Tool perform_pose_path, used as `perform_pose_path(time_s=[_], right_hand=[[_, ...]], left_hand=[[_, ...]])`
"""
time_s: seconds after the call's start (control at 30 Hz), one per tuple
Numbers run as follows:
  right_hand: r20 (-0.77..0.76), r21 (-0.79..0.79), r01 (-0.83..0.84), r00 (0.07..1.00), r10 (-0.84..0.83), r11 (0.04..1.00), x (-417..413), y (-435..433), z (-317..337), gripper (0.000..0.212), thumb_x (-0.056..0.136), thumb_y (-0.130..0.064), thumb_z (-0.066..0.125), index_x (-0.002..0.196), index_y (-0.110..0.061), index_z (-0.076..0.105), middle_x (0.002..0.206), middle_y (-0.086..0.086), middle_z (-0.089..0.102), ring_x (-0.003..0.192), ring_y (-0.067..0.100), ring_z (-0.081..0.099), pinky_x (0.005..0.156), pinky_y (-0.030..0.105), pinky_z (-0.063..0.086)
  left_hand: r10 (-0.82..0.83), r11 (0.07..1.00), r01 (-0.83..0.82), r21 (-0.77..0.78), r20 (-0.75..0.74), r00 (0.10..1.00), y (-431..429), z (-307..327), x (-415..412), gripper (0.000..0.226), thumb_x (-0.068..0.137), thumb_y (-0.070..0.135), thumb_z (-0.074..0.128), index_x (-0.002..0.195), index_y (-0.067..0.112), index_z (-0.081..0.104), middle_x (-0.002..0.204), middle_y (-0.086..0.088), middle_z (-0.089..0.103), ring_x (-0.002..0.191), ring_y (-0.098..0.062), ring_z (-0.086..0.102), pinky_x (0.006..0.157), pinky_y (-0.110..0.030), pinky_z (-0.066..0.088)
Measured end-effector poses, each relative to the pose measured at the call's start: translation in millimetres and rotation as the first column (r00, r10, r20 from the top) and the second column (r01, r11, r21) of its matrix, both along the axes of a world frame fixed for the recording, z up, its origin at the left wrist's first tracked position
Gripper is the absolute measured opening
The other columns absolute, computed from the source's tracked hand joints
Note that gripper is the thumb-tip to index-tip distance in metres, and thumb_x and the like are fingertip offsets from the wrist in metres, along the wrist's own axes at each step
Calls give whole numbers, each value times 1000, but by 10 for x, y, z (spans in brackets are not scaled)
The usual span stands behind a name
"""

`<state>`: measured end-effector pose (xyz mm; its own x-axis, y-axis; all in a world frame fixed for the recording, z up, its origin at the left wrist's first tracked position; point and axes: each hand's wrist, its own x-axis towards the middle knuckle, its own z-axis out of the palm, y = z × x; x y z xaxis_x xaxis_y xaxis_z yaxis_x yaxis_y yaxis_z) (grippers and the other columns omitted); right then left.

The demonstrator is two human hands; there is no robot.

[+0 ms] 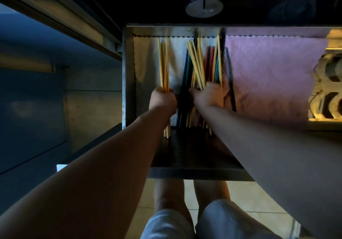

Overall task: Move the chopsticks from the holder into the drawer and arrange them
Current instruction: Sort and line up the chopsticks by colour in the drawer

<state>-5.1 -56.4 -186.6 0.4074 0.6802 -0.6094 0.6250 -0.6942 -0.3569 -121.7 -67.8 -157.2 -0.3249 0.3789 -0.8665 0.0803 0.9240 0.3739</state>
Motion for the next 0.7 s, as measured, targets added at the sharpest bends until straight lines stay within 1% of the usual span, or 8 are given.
perform_pose_path(time_s=[0.07,0.17,0.23,0.33,0.47,0.53,0.63,0.7], right_hand=[[16,-20,27,1000,-26,999,-31,19,-11,43,74,-38,72,101,-5,67,105,14,68,106,31,61,74,22,38],[73,20,51,996,-53,998,-58,6,28,42,74,-35,70,104,-6,65,120,14,63,114,31,56,76,19,33],[64,76,73,995,-78,994,-40,-13,92,40,74,-35,69,104,-7,67,126,14,59,116,29,53,76,16,28],[-13,60,52,999,-51,997,43,-4,148,38,78,-39,58,101,-10,66,124,16,59,113,31,56,87,24,40],[-37,45,60,998,-59,997,207,5,229,38,79,-40,48,100,-13,64,109,11,66,101,30,62,77,24,35],[-62,65,29,998,-25,998,283,-20,251,38,73,-42,43,89,-13,62,96,10,66,87,29,62,71,22,38],[-176,67,57,983,-45,996,397,-55,250,23,73,-37,46,67,-15,50,63,-4,51,58,14,52,53,20,34],[-181,81,75,982,-60,994,444,-65,217,24,71,-39,47,62,-17,47,57,-6,45,55,13,49,56,22,35]], left_hand=[[-5,1000,5,3,11,1000,4,18,20,13,84,19,49,89,20,60,95,-11,71,83,-27,70,78,-46,59],[-16,1000,15,15,44,999,18,52,58,31,66,24,46,91,16,63,93,-12,71,85,-31,70,81,-49,58],[-33,999,32,21,53,998,29,77,103,32,62,26,51,89,15,64,86,-11,70,82,-31,70,78,-45,59],[-110,992,109,55,9,994,31,85,213,24,69,22,64,90,12,69,77,-7,69,79,-28,69,69,-33,57],[-144,987,148,68,-65,987,28,16,351,23,80,26,70,98,12,74,87,-8,72,86,-27,69,77,-35,57],[-155,986,160,49,-96,983,18,-14,400,27,80,32,70,98,13,74,87,-9,72,86,-28,68,75,-33,56],[-162,986,167,24,-154,975,-1,-52,477,30,81,33,68,103,14,74,91,-9,72,89,-28,68,75,-32,55],[-178,983,182,4,-192,965,3,-65,526,31,80,34,68,102,13,72,90,-7,70,90,-29,67,73,-31,53]])
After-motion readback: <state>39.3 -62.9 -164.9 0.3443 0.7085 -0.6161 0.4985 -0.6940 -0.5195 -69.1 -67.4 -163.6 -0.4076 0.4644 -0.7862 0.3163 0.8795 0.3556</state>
